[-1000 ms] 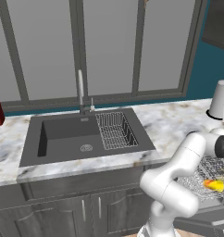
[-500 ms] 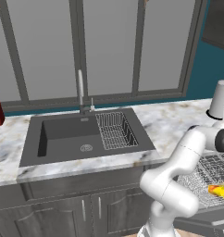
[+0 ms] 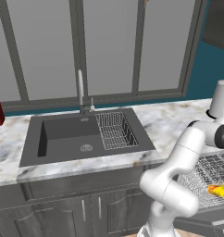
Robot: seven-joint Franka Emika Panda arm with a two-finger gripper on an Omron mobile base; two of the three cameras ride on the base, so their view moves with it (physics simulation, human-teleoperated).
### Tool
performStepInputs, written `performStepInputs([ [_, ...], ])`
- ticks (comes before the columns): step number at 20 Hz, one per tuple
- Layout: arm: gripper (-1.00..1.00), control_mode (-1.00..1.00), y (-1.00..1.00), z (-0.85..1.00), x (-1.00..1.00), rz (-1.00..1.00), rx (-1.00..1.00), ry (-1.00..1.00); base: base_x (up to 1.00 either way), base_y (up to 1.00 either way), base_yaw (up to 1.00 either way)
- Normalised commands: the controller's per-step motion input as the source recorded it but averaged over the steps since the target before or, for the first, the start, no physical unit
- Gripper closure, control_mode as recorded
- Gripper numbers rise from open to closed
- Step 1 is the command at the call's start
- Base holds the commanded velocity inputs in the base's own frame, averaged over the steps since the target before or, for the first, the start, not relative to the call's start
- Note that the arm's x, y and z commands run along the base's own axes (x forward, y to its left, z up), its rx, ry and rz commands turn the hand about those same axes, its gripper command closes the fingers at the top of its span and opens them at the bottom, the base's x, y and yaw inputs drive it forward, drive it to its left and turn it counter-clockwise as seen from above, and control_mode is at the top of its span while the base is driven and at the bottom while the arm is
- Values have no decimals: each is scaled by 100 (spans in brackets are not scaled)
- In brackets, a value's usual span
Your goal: Pick up the cup and bowl from the counter, place them in the dishwasher, and close the dishwasher door.
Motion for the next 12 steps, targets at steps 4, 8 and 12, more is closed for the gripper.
performStepInputs([
  [4,-100,-100,3,28,-8,0,0,0,0,0,0],
  [8,-100,-100,0,34,-13,0,0,0,0,0,0],
  [12,-100,-100,0,27,-10,0,0,0,0,0,0],
])
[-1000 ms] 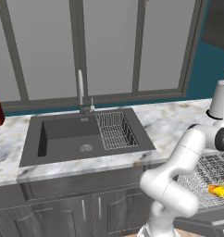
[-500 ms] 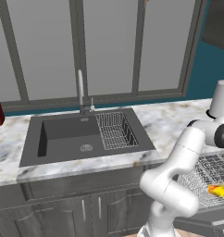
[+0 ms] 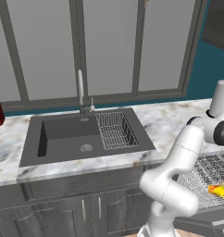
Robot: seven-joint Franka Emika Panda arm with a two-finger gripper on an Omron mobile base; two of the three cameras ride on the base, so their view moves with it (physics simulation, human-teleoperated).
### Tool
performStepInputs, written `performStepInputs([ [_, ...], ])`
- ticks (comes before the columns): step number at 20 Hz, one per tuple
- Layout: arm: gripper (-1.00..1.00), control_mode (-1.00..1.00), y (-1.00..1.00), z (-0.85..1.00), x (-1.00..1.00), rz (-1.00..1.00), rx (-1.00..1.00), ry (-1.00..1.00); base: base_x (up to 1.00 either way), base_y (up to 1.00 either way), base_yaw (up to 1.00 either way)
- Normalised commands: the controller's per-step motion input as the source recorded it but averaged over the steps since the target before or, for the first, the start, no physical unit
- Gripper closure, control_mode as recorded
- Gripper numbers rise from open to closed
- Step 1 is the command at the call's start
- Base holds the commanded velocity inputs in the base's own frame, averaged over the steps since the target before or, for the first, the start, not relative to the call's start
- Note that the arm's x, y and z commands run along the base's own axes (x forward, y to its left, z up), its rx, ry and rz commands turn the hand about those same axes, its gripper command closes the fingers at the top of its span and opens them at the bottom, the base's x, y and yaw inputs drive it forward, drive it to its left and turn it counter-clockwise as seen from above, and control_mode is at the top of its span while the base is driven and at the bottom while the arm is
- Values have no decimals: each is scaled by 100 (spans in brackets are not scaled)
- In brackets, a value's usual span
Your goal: Pick up the cup and bowl from the counter, place them in the dishwasher, and close the dishwasher door.
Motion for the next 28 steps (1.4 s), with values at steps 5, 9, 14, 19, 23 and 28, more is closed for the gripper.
performStepInputs([
  [5,-100,-100,0,19,-11,0,0,0,0,0,0],
  [9,-100,-100,0,15,-9,0,0,0,0,0,0],
  [14,-100,-100,0,17,-25,0,0,-1,0,0,0],
  [19,-100,-100,7,15,-41,0,0,-3,0,0,0],
  [23,-100,-100,18,10,-45,0,0,-5,0,0,0],
  [28,-100,-100,32,8,-52,0,-5,-10,0,0,0],
])
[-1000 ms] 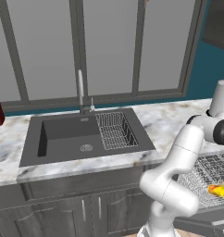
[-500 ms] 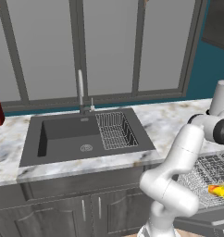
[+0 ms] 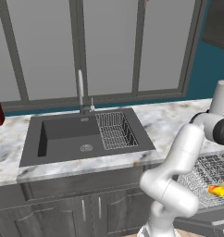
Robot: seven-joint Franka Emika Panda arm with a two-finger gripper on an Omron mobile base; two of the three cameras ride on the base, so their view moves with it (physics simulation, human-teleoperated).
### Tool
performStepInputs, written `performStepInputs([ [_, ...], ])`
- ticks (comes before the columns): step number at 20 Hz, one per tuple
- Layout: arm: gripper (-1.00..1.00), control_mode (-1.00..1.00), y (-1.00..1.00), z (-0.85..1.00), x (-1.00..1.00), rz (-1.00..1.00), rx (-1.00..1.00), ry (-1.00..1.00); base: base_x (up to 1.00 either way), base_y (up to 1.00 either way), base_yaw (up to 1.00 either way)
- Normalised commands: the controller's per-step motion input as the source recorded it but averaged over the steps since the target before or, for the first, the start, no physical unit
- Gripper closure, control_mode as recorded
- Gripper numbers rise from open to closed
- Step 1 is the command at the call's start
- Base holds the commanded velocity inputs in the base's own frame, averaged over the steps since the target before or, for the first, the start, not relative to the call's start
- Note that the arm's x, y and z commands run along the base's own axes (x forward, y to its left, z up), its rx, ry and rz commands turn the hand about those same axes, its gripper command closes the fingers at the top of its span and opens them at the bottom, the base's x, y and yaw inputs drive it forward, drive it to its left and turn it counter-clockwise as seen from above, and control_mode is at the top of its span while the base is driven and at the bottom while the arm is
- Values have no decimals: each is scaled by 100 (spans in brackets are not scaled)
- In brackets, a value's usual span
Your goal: Pick up the cup and bowl from the counter, place them in the dishwasher, and close the dishwasher door.
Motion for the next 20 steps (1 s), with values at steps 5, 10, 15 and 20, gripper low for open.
performStepInputs([
  [5,-100,-100,34,14,-64,0,-14,-14,0,0,0],
  [10,-100,-100,21,28,-64,0,-11,-14,0,0,0],
  [15,-100,-100,14,30,-68,1,-6,-13,0,0,0],
  [20,-100,-100,7,10,-56,3,-2,-11,0,0,0],
])
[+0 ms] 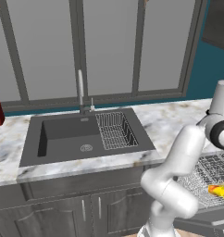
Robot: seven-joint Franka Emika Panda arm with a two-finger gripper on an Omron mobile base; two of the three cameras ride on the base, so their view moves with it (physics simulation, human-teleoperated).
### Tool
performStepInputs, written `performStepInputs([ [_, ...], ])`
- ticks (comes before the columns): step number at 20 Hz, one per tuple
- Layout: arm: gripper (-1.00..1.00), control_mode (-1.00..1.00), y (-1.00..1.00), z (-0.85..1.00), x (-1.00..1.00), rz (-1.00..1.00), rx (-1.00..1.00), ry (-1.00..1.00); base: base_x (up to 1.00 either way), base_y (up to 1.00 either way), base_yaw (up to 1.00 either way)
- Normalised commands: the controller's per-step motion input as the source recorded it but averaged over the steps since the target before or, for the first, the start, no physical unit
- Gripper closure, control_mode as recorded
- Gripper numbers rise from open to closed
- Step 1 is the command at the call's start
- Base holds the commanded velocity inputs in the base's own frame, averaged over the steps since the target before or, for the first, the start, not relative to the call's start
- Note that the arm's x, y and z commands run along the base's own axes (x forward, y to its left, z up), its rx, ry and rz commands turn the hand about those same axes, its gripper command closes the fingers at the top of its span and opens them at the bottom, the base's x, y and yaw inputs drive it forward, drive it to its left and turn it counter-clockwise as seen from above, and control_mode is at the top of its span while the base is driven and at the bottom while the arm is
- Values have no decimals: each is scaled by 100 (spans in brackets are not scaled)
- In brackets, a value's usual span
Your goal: Pick up the cup and bowl from the counter, place them in the dishwasher, and close the dishwasher door.
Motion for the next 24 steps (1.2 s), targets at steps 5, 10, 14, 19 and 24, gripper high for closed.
performStepInputs([
  [5,-100,-100,14,0,-66,3,-3,-14,0,0,0],
  [10,-100,-100,11,-1,-69,3,-5,-14,0,0,0],
  [14,-100,-100,7,-6,-58,2,-7,-14,0,0,0],
  [19,-100,-100,17,-14,-60,3,-9,-15,0,0,0],
  [24,-100,-100,22,-21,-39,3,-4,-13,0,0,0],
])
